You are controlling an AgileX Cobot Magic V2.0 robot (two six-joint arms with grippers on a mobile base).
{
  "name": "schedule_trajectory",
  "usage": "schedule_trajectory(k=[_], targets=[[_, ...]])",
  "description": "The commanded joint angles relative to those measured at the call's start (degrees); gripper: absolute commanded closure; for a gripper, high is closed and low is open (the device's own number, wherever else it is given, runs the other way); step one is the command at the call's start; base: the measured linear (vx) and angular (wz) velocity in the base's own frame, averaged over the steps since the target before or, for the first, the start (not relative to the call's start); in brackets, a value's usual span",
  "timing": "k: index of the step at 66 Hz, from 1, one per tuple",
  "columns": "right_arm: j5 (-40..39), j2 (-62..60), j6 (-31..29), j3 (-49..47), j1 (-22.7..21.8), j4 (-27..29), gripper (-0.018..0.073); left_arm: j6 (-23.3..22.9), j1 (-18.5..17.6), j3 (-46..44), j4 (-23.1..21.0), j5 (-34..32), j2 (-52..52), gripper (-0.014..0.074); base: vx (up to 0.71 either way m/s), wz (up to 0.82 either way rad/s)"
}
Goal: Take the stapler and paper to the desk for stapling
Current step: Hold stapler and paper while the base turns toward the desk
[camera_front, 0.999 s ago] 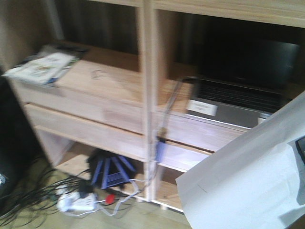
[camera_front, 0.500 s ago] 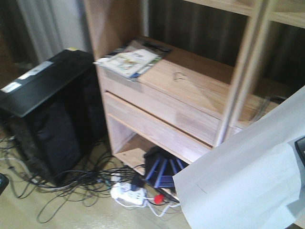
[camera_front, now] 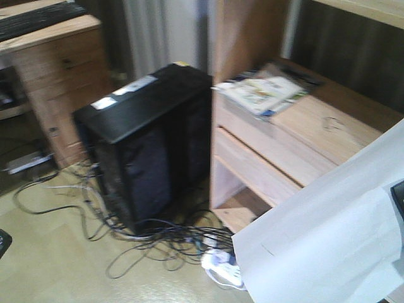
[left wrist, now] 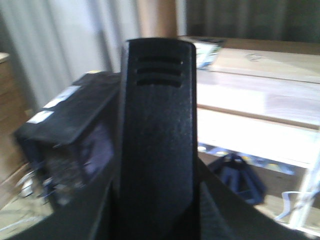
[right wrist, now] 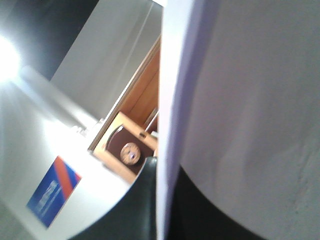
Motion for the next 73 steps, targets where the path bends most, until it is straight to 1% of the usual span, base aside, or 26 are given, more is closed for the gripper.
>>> schedule_trajectory(k=[1,43,56,73], targets=[[-3.59,0.24,-0.34,0.21,-0.03,0.12,0.0564,-0.18,-0.14,-1.87,-0.26,-6.57,0.64,0.0603,0.09,0.59],[-3.54,0.24,-0.34,0.21,-0.03,0.12,0.0564,-0.18,-0.14,-1.87,-0.26,-6.57,0.64,0.0603,0.07,0.70],[-3.54,0.24,-0.34,0.21,-0.03,0.12,0.0564,-0.18,-0.14,-1.87,-0.26,-6.57,0.64,0.0603,0.10,0.49],[-3.54,0.24,-0.34,0.21,-0.03,0.12,0.0564,-0.18,-0.14,-1.87,-0.26,-6.57,0.64,0.0603,0.16,0.32]])
